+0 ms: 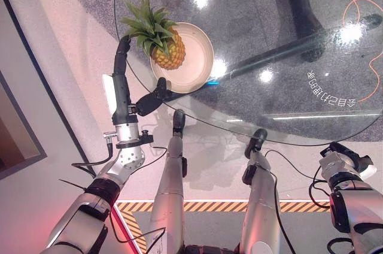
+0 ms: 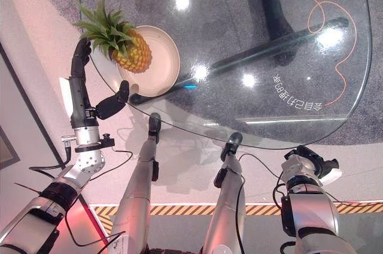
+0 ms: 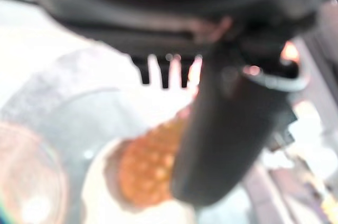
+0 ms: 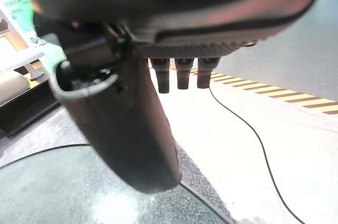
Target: Pick up the fruit to the plate
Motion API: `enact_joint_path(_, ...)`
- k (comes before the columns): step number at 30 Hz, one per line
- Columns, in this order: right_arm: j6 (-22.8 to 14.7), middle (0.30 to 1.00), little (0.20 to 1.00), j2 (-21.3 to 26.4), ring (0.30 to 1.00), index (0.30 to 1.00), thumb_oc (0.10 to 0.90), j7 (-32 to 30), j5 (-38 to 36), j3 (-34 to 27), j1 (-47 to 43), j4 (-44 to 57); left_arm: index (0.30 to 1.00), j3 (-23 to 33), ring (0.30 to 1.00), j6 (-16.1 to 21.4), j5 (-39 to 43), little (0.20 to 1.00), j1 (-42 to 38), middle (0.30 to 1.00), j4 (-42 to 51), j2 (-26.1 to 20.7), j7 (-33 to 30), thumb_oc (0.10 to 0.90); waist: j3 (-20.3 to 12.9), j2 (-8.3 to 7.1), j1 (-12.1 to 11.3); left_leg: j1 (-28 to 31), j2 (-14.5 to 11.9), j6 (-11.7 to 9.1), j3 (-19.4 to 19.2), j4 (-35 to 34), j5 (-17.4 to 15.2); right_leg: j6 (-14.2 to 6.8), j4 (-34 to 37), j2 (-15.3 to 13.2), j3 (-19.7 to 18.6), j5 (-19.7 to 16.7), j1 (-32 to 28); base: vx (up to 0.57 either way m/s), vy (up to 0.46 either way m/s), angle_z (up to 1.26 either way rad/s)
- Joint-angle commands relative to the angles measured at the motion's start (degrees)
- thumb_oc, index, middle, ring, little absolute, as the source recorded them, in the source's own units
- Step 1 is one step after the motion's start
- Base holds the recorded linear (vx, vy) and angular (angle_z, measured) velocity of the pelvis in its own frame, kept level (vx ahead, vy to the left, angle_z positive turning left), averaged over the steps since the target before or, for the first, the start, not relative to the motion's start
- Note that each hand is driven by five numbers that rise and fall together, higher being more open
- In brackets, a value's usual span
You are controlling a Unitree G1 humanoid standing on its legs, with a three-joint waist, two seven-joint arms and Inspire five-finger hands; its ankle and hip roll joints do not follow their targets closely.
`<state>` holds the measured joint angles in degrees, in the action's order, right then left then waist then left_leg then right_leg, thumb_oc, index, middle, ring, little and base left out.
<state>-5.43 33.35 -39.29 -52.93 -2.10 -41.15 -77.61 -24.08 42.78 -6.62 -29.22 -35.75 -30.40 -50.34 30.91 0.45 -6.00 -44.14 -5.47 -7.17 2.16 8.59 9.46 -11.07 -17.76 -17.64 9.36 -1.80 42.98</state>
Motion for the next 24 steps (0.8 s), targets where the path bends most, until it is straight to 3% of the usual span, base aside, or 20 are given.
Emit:
enact_joint_path(1,-0.98,0.9,0.9,5.36,0.9,0.9,0.8,-0.08,-0.52,0.04,3.64,-1.47,0.9,1.76,0.9,4.58,-0.69,0.9,-1.46,0.9,6.22,-0.98,-1.26,0.8,-1.11,1.62,-0.05,1.39,-0.26,2.42,-0.99,4.64,-8.07,1.49,4.19,1.23,3.76,-4.23,-0.26,0.0,0.0,0.0)
enact_joint_path(16,-0.93,0.9,0.9,5.15,0.9,0.9,0.8,-0.08,-0.32,0.04,3.33,-1.52,0.9,1.71,0.9,1.87,0.33,0.9,-1.66,0.9,6.63,-1.12,0.03,0.8,-1.11,1.84,-0.04,0.49,-0.04,2.53,-0.84,5.47,-7.87,1.8,3.47,1.16,3.59,-3.94,0.28,0.0,0.0,0.0)
enact_joint_path(19,-0.85,0.9,0.9,5.32,0.9,0.9,0.8,0.47,-0.08,-0.13,3.76,-1.64,0.9,2.08,0.9,0.27,4.49,0.9,-1.01,0.9,5.89,-1.27,1.99,0.8,-1.11,2.05,-0.09,0.68,0.07,2.56,-0.78,5.46,-7.81,1.88,3.32,1.21,3.49,-3.87,0.17,0.0,0.0,0.0)
enact_joint_path(24,-1.32,0.9,0.9,4.58,0.9,0.9,0.8,1.83,0.97,-0.82,6.8,-0.97,0.9,2.93,0.9,-1.02,3.13,0.9,2.94,0.9,5.02,-1.59,3.01,0.8,-1.11,2.32,-0.35,4.1,-0.35,2.32,-1.14,3.73,-7.82,1.8,3.99,1.38,3.47,-3.28,-2.78,0.0,0.0,0.0)
